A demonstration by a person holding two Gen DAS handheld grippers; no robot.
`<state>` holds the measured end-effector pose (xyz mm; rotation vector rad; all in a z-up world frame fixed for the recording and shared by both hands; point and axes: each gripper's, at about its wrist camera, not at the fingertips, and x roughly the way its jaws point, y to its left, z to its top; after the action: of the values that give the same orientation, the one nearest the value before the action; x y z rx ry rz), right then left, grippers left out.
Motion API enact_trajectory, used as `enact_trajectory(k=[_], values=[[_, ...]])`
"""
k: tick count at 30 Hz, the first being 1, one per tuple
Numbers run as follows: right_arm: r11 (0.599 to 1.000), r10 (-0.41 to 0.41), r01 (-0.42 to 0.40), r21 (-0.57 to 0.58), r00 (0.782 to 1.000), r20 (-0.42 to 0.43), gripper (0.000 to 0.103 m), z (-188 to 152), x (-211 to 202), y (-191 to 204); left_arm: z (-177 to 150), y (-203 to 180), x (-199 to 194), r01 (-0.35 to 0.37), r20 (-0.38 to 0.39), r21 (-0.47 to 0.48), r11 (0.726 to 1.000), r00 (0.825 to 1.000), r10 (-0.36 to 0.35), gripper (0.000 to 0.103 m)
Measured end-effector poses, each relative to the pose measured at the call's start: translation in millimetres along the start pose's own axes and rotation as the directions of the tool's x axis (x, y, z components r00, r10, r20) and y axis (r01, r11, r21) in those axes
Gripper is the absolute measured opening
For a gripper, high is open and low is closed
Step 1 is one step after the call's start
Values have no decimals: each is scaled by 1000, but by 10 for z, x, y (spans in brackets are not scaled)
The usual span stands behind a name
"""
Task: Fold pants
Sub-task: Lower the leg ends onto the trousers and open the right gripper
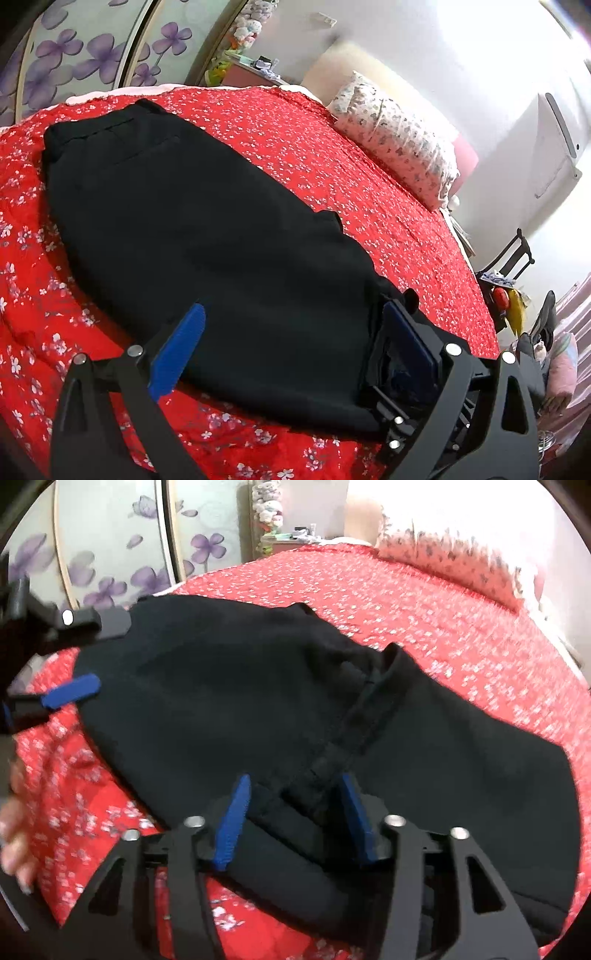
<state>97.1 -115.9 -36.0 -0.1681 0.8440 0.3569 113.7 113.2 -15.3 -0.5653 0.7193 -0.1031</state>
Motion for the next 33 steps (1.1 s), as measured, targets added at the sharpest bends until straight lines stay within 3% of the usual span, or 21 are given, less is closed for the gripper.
enact_trajectory(k=[4, 6, 8, 13, 18, 21, 23, 25, 28, 30, 33], values=[[1000, 21, -21, -1, 1000, -12, 65, -2, 32, -41, 3, 1, -16, 8, 0, 3, 1000, 1000, -8, 97], [999, 39, -39, 4, 999, -17, 61, 0, 61, -57, 3, 4, -21, 8, 0, 3, 1000, 1000, -8, 97], [998, 61, -61, 22, 998, -10, 43, 4, 55, -80, 5, 12, -25, 10, -1, 1, 1000, 1000, -10, 97], [982, 112, -114, 152, 993, 21, 26, 5, 27, -294, 23, 29, -44, 8, 5, -7, 1000, 1000, -8, 97], [981, 140, -150, 125, 986, 89, 26, 46, -132, -181, 39, 36, -49, 11, 9, -16, 1000, 1000, -11, 97], [989, 132, -136, 63, 989, 64, 26, 58, -96, 16, 38, 29, -45, 10, 10, -16, 1000, 1000, -10, 97], [996, 88, -89, 25, 996, 15, 29, 16, 22, 104, 35, 32, -38, 8, 3, -17, 1000, 1000, -8, 97], [994, 98, -98, 38, 995, 5, 35, 28, 11, 89, 36, 38, -29, 5, -2, -19, 1000, 1000, -5, 97], [974, 188, -186, 129, 982, 1, 76, 45, -56, 12, 59, 74, -53, -1, 9, -28, 1000, 1000, 1, 97], [968, 223, -216, 132, 974, -40, 78, 5, 33, 37, 92, 121, -75, -4, 19, -39, 999, 1000, 4, 97], [961, 238, -232, 152, 971, -21, 77, -20, -15, 8, 149, 213, -109, 2, 23, -60, 998, 1000, -1, 98]])
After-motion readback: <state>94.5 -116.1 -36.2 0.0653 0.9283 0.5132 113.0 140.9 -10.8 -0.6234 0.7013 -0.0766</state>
